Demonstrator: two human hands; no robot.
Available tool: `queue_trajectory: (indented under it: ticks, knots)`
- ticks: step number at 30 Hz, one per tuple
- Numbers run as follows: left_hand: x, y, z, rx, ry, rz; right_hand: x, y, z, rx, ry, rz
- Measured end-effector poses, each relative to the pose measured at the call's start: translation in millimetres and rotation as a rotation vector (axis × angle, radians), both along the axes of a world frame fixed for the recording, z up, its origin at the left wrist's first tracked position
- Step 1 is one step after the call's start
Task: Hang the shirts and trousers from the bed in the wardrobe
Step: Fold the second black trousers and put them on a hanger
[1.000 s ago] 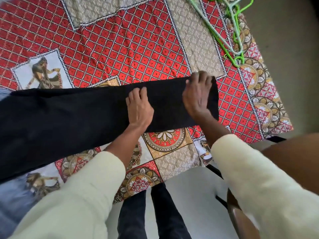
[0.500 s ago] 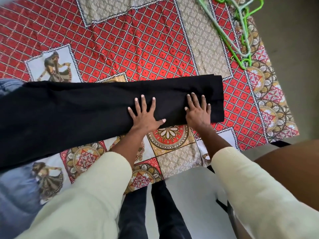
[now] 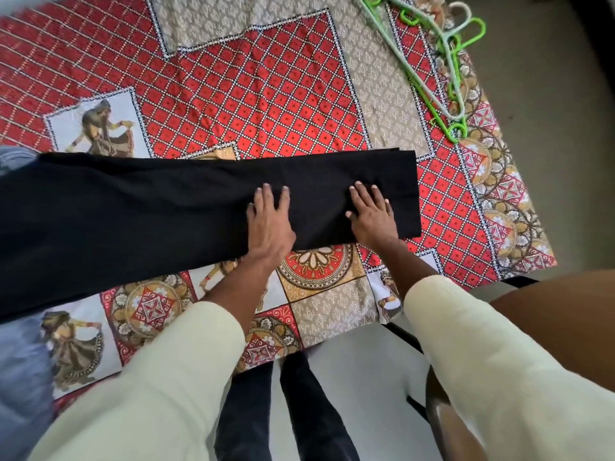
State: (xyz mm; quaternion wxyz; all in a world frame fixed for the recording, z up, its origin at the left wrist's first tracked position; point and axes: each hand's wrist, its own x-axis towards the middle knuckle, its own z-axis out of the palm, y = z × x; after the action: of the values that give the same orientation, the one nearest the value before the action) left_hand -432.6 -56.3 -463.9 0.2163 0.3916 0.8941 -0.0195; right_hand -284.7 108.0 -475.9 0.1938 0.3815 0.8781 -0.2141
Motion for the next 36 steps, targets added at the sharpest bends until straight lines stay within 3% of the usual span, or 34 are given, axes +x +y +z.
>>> queue_trajectory:
  ticks: [3,7,13,18,19,21,24,27,31,34,36]
  knots:
    - [20.2,16.6,1.1,-0.044,-0.223,-0.075,17.1,26.8,4.2,0.064,0.056,-0.256]
    - [21.9,29.1,-0.8,-0.205,-0.350,-0.055,34.1,55.0,11.2,0.063,-0.017,-0.811]
    - [7.6,34.3,5.5,-0.115,-0.537,0.102,13.3,75.0,-2.3,-0.161,0.080,-0.927]
    - [-4.0,24.3,22.8,0.375,-0.671,0.577,-16.4,44.5,50.7,-0.264,0.215,-0.825]
    - [-6.4,20.8,27.7,0.472,-0.737,0.700,-24.9,34.2,59.5,-0.238,0.243,-0.811]
    - [-12.5,13.6,42.7,0.599,-1.038,0.908,-44.7,5.8,79.8,-0.152,0.263,-0.769]
    - [-31.1,-4.5,70.1,0.628,-1.437,0.983,-83.4,-52.1,113.5,-0.066,0.317,-0.682]
    - [-66.0,-42.3,98.5,0.707,-1.629,0.980,-129.7,-119.7,149.0,-0.039,0.369,-0.448]
    - [-141.0,-142.0,117.0,0.872,-1.538,1.096,-201.0,-232.6,179.8,-0.250,0.392,-0.024]
    - [-188.9,-227.9,118.1,0.712,-1.281,1.207,-244.4,-309.8,186.2,-0.551,0.234,0.374]
    - [-214.3,-272.1,108.9,0.626,-1.066,1.305,-259.4,-339.1,181.8,-0.665,0.216,0.453]
